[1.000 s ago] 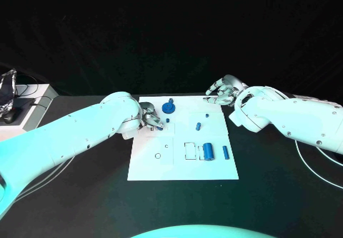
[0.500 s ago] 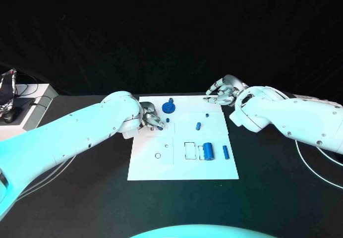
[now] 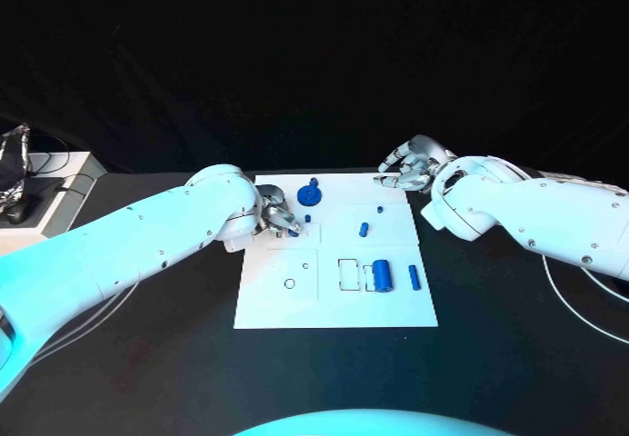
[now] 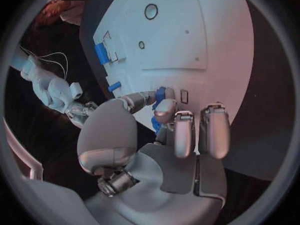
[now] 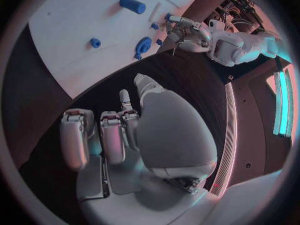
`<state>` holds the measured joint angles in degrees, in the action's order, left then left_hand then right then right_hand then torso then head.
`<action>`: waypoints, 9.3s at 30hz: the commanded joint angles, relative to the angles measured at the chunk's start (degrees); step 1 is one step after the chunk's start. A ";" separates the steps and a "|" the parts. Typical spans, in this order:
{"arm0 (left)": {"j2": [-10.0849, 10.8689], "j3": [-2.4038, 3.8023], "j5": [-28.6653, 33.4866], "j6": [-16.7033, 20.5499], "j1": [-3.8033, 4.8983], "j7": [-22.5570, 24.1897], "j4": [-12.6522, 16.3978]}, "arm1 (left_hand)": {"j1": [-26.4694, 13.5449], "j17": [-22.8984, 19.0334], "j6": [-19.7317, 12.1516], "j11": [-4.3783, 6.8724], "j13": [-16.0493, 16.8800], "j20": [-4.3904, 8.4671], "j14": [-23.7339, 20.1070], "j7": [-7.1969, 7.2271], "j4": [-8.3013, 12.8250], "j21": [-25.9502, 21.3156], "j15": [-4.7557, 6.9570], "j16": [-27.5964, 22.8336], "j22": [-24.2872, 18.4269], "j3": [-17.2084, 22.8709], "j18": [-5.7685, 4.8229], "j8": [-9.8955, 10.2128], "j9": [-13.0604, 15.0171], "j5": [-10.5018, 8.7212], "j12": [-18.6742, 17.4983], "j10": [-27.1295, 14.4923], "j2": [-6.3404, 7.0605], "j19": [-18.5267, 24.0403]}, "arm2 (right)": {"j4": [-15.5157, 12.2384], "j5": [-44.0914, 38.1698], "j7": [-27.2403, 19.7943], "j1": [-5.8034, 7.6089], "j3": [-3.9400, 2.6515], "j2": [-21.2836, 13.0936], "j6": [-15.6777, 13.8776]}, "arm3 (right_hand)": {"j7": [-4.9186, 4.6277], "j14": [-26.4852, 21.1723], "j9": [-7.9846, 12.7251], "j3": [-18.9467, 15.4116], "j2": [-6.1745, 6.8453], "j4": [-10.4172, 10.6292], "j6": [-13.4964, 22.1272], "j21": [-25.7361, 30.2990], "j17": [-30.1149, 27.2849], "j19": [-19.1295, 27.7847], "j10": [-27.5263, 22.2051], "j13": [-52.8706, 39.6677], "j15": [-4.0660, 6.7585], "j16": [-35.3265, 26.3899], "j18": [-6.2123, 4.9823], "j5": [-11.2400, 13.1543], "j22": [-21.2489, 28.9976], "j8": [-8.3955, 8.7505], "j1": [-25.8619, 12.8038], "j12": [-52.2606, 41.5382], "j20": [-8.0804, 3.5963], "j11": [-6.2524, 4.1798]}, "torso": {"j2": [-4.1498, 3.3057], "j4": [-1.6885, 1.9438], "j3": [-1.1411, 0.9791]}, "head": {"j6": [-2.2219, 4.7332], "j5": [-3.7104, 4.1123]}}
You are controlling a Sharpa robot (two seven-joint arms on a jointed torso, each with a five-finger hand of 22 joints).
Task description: Assemble the parts on the task board
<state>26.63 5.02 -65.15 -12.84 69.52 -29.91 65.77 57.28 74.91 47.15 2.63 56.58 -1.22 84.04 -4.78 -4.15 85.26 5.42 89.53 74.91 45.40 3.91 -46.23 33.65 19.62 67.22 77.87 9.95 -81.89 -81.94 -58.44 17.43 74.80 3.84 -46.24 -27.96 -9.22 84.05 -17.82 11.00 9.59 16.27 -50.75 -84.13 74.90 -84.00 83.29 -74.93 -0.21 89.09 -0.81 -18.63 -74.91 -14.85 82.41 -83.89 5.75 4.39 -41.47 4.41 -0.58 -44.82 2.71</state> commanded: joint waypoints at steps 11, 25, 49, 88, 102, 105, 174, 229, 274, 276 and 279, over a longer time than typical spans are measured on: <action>0.05 -0.38 -1.02 -2.52 -0.45 -0.30 0.02 | 2.18 14.23 4.58 0.40 0.07 0.55 5.71 3.78 3.25 -0.05 0.50 -0.04 3.10 4.52 -1.14 0.80 15.69 2.20 -0.28 0.36 -1.15 -0.13 | -0.12 -0.26 -0.41 -0.03 -0.01 -0.11 0.49 | -0.06 5.09 -0.05 0.31 0.42 0.10 0.39 0.16 11.35 -3.56 0.27 -8.59 0.04 -0.27 -0.66 -0.22 -11.19 -0.24 -0.23 -0.33 0.14 0.08 | 0.04 0.01 0.04 | -0.11 -0.12; -0.06 -0.38 -1.86 -1.91 -0.45 -0.31 -0.13 | 2.42 14.30 4.68 0.39 0.01 0.55 5.73 3.76 3.48 0.06 0.49 0.00 3.37 4.88 -1.20 0.80 15.81 2.26 -0.31 0.41 -1.24 -0.32 | -0.10 -0.26 -0.41 -0.03 -0.01 -0.12 0.47 | -0.06 5.09 -0.05 0.31 0.42 0.10 0.39 0.16 11.35 -3.56 0.27 -8.59 0.04 -0.27 -0.66 -0.22 -11.19 -0.24 -0.23 -0.33 0.14 0.08 | 0.00 -0.01 0.08 | -0.15 -0.16; -0.42 -0.37 -1.52 -2.12 -0.44 -0.31 -0.27 | -2.46 14.22 6.15 0.51 0.09 0.60 5.71 4.11 -2.73 -0.09 0.56 -0.03 3.38 -3.99 -1.19 2.11 16.78 0.41 -0.15 0.60 0.42 -0.31 | -0.09 -0.26 -0.40 -0.03 -0.01 -0.19 0.36 | -0.05 5.06 -0.12 0.57 0.59 0.11 0.44 0.25 11.22 -3.53 0.21 -8.52 0.05 -0.31 -0.68 -0.30 -11.15 -0.36 -0.49 -0.28 0.13 0.08 | 0.06 -0.02 0.00 | -0.23 -0.02; 0.00 -0.15 -1.10 1.21 -0.50 0.04 0.79 | -2.54 13.97 7.31 0.46 -0.25 0.62 5.64 4.11 -12.59 -0.43 0.56 -0.14 3.28 -24.06 -1.13 4.45 18.52 -14.67 -0.06 0.12 1.07 -0.25 | 0.02 -0.24 -0.51 -0.21 0.00 -0.29 0.22 | -0.05 5.06 -0.12 0.57 0.59 0.11 0.44 0.25 11.22 -3.53 0.21 -8.52 0.05 -0.31 -0.68 -0.30 -11.15 -0.36 -0.49 -0.28 0.13 0.08 | 0.05 0.02 0.06 | 0.23 0.14; 2.16 1.66 -0.06 2.00 -0.54 0.16 3.47 | -2.32 13.54 7.19 0.43 -0.77 0.62 5.52 4.07 -12.56 -0.68 0.56 -0.38 2.77 -24.95 -1.01 4.58 18.64 -15.52 -0.41 -0.13 1.12 0.10 | 0.01 -0.21 -0.60 -0.42 0.00 -0.54 0.01 | -0.05 5.06 -0.12 0.57 0.59 0.11 0.44 0.25 11.22 -3.53 0.21 -8.52 0.05 -0.31 -0.68 -0.30 -11.15 -0.36 -0.49 -0.28 0.13 0.08 | 0.08 0.04 0.08 | 0.57 0.08; 2.78 2.89 0.28 2.15 -0.55 0.19 4.30 | -2.10 13.34 7.03 0.40 -1.09 0.61 5.46 4.02 -12.52 -0.77 0.54 -0.49 2.59 -25.21 -0.96 4.64 18.69 -15.58 -0.63 -0.33 1.16 0.22 | 0.05 -0.21 -0.61 -0.47 0.00 -0.60 -0.07 | -0.05 5.06 -0.12 0.57 0.59 0.11 0.44 0.25 11.22 -3.53 0.21 -8.52 0.05 -0.31 -0.68 -0.30 -11.15 -0.36 -0.49 -0.28 0.13 0.08 | 0.09 0.03 0.09 | 0.66 0.08; -4.37 8.57 7.88 3.20 2.47 3.83 -20.52 | 7.46 7.92 0.79 -4.77 -23.42 -3.27 3.71 -1.76 -12.54 -5.22 -3.98 -3.39 -4.64 -27.02 0.69 18.50 5.23 -14.80 -14.95 -13.68 -0.97 5.00 | -0.74 -0.12 -1.24 -0.04 -0.10 -0.88 -1.47 | -0.05 5.03 -0.21 1.20 0.79 0.03 0.66 0.40 11.10 -3.49 0.07 -8.35 0.07 -0.36 -0.71 -0.53 -11.08 -0.51 -0.68 -0.15 0.11 0.06 | -2.40 -0.55 0.65 | 3.65 -1.06; -4.62 7.23 11.12 3.70 2.72 5.50 -20.15 | 18.38 8.82 0.22 -2.77 -27.19 -1.96 4.02 0.37 -6.13 -4.48 -2.26 -2.59 -3.00 -1.28 0.45 8.33 10.98 -14.46 -15.21 -12.67 -0.46 4.62 | -0.06 -0.22 -0.96 -0.03 -0.10 -0.57 -1.00 | -0.05 5.03 -0.27 1.68 0.92 -0.02 0.69 0.42 11.07 -3.50 0.10 -8.36 0.09 -0.38 -0.71 -0.83 -11.08 -0.63 -0.67 -0.17 0.10 0.05 | -2.44 -0.64 0.66 | 3.39 -1.25; 8.31 1.18 5.11 11.23 1.68 2.45 5.22 | 4.40 12.47 5.96 -0.38 -20.23 -0.22 5.24 2.88 2.55 -1.32 -0.23 -0.76 2.94 8.01 -0.89 5.13 12.39 -3.78 -9.23 -3.23 -0.09 0.30 | -0.34 -0.11 -1.06 -0.27 -0.08 -1.45 -0.70 | -0.05 5.02 -0.30 1.82 1.02 0.03 0.71 0.41 11.05 -3.51 0.16 -8.41 0.09 -0.39 -0.70 -0.91 -11.10 -0.69 -0.82 -0.22 0.09 0.05 | -0.46 -0.04 -0.02 | 1.38 -2.01; 8.44 0.90 4.34 11.31 1.58 2.25 5.67 | 4.33 12.49 6.03 -0.35 -20.19 -0.19 5.25 2.91 2.63 -1.33 -0.21 -0.75 2.92 8.05 -0.88 5.11 12.35 -3.72 -9.20 -3.15 -0.08 0.31 | -0.37 -0.11 -1.07 -0.29 -0.08 -1.47 -0.70 | -0.04 5.02 -0.31 1.90 1.05 0.02 0.71 0.54 11.05 -3.46 0.17 -8.41 0.09 -0.39 -0.73 -0.98 -11.02 -0.71 -0.83 -0.23 0.09 0.05 | -0.52 -0.05 -0.03 | 1.35 -2.08; 8.59 0.37 2.78 11.16 1.27 1.88 6.40 | 4.00 12.53 6.30 -0.29 -20.37 -0.13 5.26 2.99 2.72 -1.28 -0.16 -0.73 3.00 8.16 -0.90 5.07 12.23 -3.67 -9.34 -2.97 -0.18 0.25 | -0.42 -0.11 -1.09 -0.31 -0.08 -1.49 -0.71 | -0.04 5.02 -0.31 1.90 1.05 0.02 0.71 0.54 11.05 -3.46 0.17 -8.41 0.09 -0.39 -0.73 -0.98 -11.02 -0.71 -0.83 -0.23 0.09 0.05 | -0.58 -0.11 -0.03 | 1.29 -2.15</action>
<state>35.25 5.38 -58.66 -3.49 70.85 -27.64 71.80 61.56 74.91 49.70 2.06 36.29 -1.35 83.94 -5.10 -6.71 83.75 4.92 88.43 74.95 48.67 3.93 -39.14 39.09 15.75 57.64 74.39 10.19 -81.38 -82.24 -58.15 16.84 74.54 3.78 -47.70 -29.29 -9.20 84.05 -18.03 12.42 10.20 16.27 -50.37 -83.93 74.91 -84.00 83.29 -74.94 -0.21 89.09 -0.81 -19.42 -74.94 -15.28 81.81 -83.89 5.75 4.39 -41.97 4.33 -0.62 -43.45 0.62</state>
